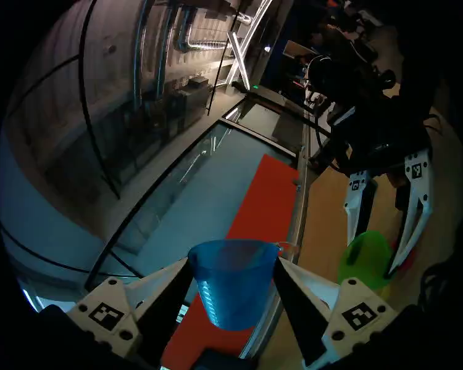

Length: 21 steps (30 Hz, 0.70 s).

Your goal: Pour water

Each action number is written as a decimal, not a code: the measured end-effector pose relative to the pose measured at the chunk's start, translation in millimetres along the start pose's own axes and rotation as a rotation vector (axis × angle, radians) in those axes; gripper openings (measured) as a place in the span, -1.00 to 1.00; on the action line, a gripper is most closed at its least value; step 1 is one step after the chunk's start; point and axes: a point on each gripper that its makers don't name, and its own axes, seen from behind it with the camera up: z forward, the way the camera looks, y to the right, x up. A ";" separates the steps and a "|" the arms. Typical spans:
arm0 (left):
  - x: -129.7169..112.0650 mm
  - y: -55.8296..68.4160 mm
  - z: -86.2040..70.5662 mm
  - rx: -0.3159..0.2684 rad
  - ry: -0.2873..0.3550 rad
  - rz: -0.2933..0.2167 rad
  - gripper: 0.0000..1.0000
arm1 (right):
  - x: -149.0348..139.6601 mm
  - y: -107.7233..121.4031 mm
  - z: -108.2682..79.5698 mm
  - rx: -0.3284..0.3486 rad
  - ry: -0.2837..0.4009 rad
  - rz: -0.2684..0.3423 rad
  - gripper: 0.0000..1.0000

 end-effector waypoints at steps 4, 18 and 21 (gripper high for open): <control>1.9 0.1 1.8 0.007 0.002 0.030 0.73 | 0.3 1.5 -0.1 -0.001 0.003 0.002 0.80; 5.8 -0.3 5.3 0.015 0.004 0.104 0.73 | 1.6 5.9 -3.9 -0.006 0.006 -0.005 0.79; 6.5 -1.7 5.6 0.017 0.005 0.121 0.73 | 2.1 7.1 -4.7 -0.008 0.009 -0.006 0.79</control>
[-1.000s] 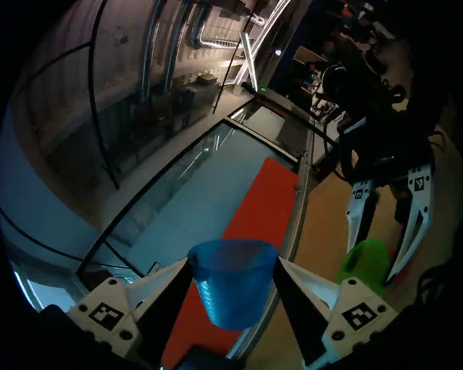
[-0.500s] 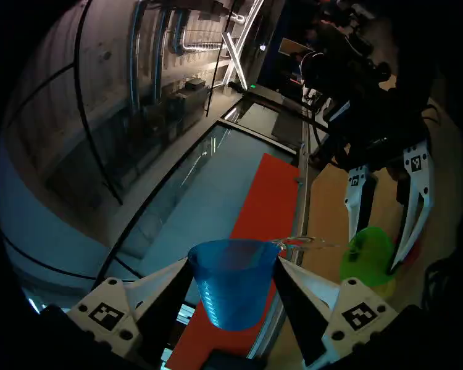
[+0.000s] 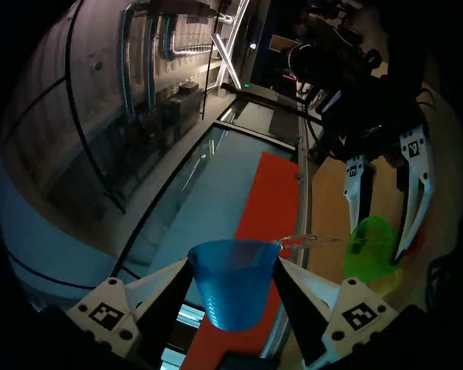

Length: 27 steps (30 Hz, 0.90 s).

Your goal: Pour water

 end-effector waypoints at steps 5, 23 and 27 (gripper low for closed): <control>2.5 -3.9 0.1 0.005 0.002 0.026 0.73 | 0.5 1.8 -1.4 -0.004 0.004 0.000 0.79; 12.3 -7.2 -0.5 0.023 0.009 0.114 0.73 | 1.9 4.5 -2.8 -0.013 0.012 -0.006 0.79; 15.7 -9.0 -1.0 0.030 0.013 0.138 0.73 | 3.7 4.3 -2.9 -0.015 0.014 -0.009 0.78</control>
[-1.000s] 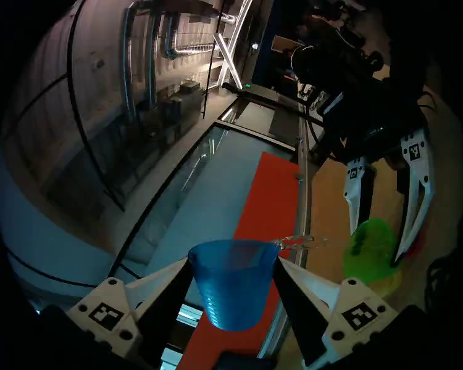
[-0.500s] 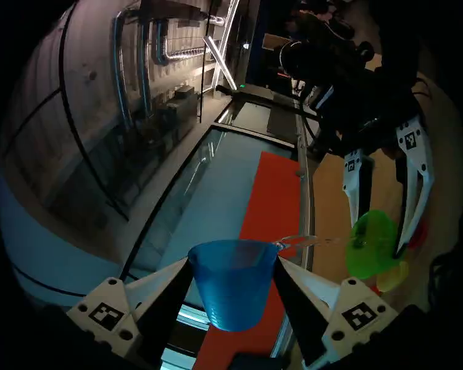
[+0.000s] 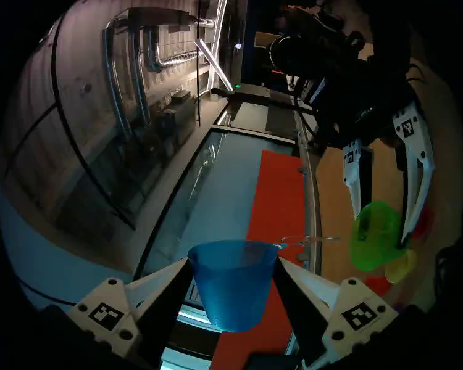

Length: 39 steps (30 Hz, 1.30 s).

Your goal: Pour water

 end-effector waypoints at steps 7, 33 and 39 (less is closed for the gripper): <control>7.3 -2.4 -1.2 0.006 0.013 0.030 0.73 | 1.3 -0.6 -1.3 -0.001 0.004 -0.004 0.79; 18.3 -3.9 -3.7 0.030 0.018 0.215 0.73 | 7.1 -2.7 -3.0 -0.005 0.017 -0.015 0.78; 22.3 -5.3 -4.6 0.033 0.016 0.271 0.73 | 7.4 -3.3 -3.9 -0.006 0.016 -0.019 0.78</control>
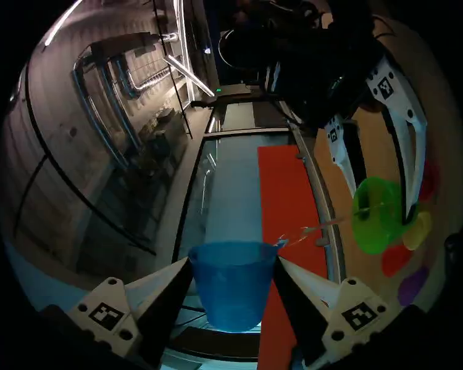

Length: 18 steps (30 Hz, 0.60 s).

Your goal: Pour water

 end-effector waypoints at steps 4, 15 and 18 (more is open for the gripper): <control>1.7 1.8 -0.4 -0.001 0.000 0.038 0.73 | 1.7 -0.2 -0.5 -0.001 0.001 -0.002 0.78; 5.7 2.0 -1.5 0.013 0.007 0.131 0.73 | 3.7 1.3 -1.3 -0.005 0.007 0.000 0.78; 7.4 2.4 -1.3 0.015 0.012 0.147 0.73 | 3.0 2.0 -1.8 -0.007 0.008 0.000 0.78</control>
